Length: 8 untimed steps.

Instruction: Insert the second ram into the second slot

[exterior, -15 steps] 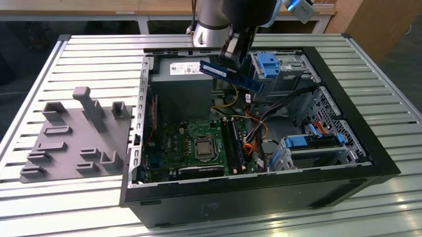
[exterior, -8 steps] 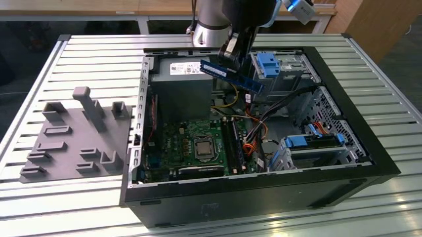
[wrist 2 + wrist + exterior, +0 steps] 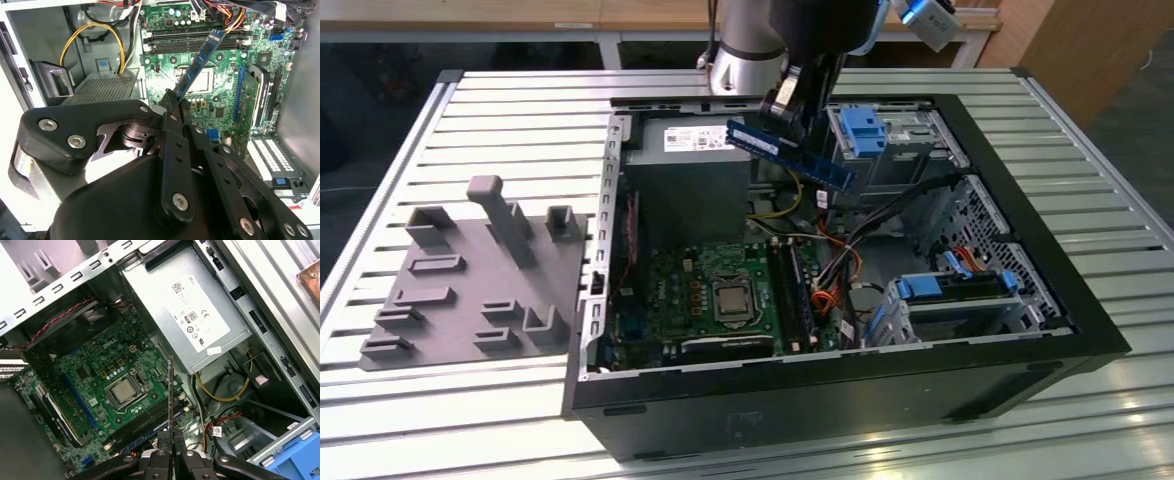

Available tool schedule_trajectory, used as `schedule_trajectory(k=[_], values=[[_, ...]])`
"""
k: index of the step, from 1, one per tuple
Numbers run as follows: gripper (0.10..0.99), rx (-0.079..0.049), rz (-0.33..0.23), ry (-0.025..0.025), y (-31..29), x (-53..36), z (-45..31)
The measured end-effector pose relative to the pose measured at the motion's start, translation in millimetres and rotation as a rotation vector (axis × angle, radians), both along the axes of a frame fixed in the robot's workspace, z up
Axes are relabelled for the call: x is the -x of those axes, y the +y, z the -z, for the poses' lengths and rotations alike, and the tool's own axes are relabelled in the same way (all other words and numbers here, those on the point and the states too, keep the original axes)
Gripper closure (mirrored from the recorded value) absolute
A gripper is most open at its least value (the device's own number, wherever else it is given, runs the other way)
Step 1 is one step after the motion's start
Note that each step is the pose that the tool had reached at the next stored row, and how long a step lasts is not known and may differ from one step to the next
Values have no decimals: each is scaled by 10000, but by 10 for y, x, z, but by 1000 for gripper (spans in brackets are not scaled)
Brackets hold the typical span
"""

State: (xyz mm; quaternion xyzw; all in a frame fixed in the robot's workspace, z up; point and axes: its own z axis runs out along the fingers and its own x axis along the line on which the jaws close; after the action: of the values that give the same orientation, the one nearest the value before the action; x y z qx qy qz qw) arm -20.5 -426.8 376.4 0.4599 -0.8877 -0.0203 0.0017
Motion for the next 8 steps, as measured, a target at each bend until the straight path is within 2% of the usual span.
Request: schedule_trajectory(k=[8], values=[[949, -1, 329, 0, 0, 0, 0]])
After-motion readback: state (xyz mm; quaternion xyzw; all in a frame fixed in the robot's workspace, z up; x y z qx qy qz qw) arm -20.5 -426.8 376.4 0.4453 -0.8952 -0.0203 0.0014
